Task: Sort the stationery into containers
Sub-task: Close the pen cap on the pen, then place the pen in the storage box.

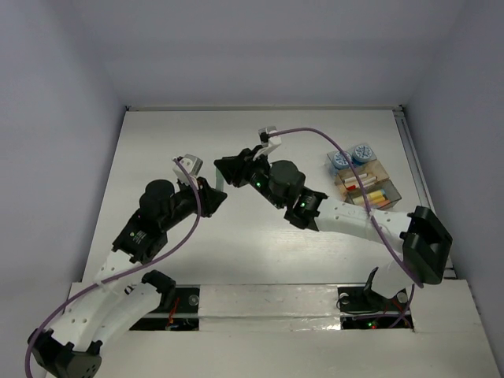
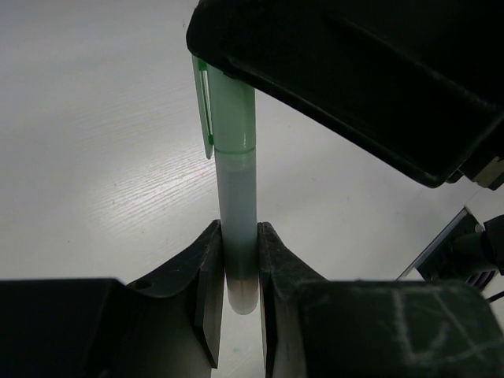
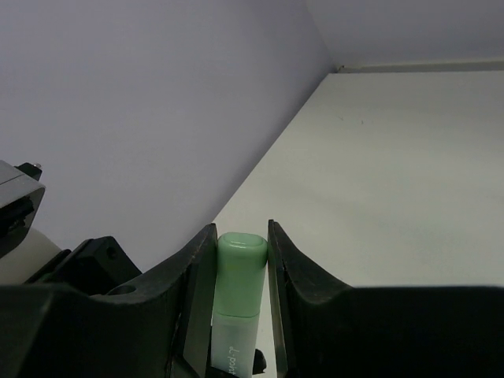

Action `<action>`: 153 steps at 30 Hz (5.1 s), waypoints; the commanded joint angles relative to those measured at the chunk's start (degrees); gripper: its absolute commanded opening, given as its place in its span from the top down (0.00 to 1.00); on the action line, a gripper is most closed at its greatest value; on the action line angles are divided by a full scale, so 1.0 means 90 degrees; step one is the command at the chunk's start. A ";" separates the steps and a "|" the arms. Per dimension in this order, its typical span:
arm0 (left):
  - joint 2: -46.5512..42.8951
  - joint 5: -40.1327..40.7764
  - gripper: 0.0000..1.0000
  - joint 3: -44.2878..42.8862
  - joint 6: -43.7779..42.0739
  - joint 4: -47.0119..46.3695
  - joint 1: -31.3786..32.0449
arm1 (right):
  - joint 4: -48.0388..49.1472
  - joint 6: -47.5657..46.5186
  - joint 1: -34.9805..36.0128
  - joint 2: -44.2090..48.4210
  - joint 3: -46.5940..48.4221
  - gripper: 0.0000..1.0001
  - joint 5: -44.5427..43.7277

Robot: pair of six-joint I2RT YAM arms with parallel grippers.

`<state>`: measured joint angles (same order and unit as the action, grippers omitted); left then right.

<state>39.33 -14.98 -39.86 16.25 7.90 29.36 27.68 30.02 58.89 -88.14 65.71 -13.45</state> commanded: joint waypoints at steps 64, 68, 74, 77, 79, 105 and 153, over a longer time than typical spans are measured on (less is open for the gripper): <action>-0.0171 -0.1206 1.00 0.0112 0.0968 -0.1307 -0.0040 | -0.1581 -0.0004 0.0068 0.3171 -0.1473 0.21 0.1084; -0.0093 -0.1751 1.00 0.0219 0.0997 -0.1590 -0.0040 | -0.2205 -0.0415 0.0009 0.3153 -0.0975 0.15 0.1318; 0.0093 -0.2924 1.00 0.0395 0.1183 -0.2293 -0.0040 | -0.2879 -0.0836 -0.0050 0.2167 -0.0008 0.09 0.1838; 0.0034 -0.3227 1.00 0.0395 0.1280 -0.2508 -0.0040 | -0.2861 -0.0739 -0.0050 0.1864 0.0218 0.08 0.1613; -0.0024 -0.3277 1.00 0.0376 0.1290 -0.2528 -0.0040 | -0.2773 -0.0621 -0.0050 0.1766 0.0208 0.10 0.1534; -0.1419 -0.1794 0.01 0.0374 0.0069 -0.0332 -0.0040 | -0.4051 0.0434 -0.3123 0.3659 -0.1343 1.00 -0.1356; -0.2954 -0.0953 0.01 0.0503 0.0206 -0.0253 0.0604 | -0.5136 0.0845 -0.6593 0.3669 -0.2704 0.07 -0.0948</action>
<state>13.56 -23.97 -35.27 18.28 7.57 34.46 -17.91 39.68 -0.03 -58.22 36.32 -22.02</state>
